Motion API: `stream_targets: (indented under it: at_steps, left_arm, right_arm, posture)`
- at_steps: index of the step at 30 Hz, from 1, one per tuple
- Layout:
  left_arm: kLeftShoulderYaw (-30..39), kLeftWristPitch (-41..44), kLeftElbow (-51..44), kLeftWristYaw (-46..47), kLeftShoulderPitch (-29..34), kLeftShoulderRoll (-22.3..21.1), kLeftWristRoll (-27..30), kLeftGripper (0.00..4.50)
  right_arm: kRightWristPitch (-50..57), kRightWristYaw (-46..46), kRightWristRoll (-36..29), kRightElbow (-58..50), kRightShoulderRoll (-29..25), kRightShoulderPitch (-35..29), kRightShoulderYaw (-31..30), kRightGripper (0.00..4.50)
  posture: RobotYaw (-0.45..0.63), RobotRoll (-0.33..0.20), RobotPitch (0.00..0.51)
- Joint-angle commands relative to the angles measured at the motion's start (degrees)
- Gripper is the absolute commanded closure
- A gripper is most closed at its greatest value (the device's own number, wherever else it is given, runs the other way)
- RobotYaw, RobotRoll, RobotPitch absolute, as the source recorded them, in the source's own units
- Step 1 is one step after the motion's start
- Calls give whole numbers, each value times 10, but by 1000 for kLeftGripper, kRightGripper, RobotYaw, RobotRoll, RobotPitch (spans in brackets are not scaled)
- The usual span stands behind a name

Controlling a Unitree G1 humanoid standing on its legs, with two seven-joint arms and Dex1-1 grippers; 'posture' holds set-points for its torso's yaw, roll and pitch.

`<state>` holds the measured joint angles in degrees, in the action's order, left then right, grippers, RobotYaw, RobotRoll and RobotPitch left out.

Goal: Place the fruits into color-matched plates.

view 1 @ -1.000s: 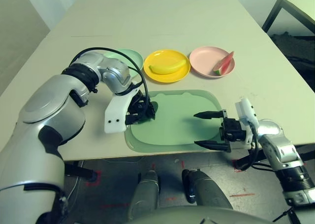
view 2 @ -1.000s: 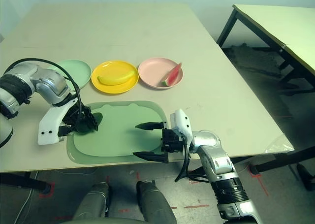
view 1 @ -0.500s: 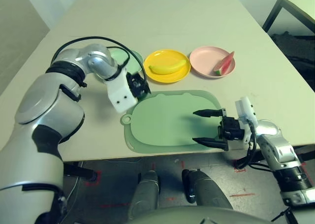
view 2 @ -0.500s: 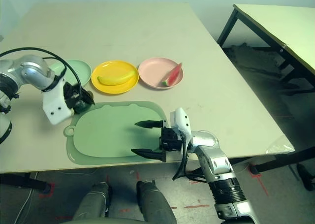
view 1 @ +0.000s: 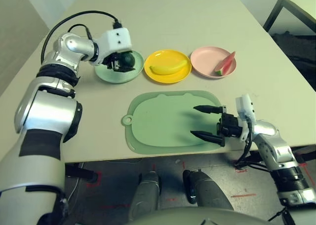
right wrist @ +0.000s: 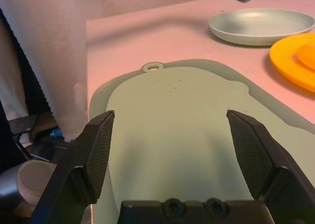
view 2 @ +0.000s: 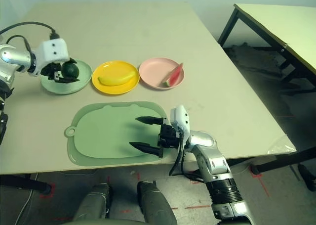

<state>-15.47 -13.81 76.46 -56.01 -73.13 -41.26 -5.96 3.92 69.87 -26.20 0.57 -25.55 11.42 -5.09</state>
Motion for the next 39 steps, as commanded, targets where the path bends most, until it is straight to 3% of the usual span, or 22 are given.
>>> stream_targets:
  at_steps: [1,12,33,39]
  left_arm:
    - [74,79,9,52,16,0,36,1360]
    - [205,147,4,177,70,28,72,1361]
    - [232,150,5,223,94,64,50,1361]
    - [236,149,5,222,94,65,47,1361]
  right_arm:
    - [-11,-14,7,10,-1,1,9,0]
    - [-17,-34,11,1,-3,-10,4,0]
    - [-13,-65,13,-16,-11,-25,8,0]
    - [-35,-126,20,-13,20,-16,28,0]
  posture:
    - [-68,0,140]
    - [-65,0,156]
    - [-84,0,177]
    - [-88,0,178]
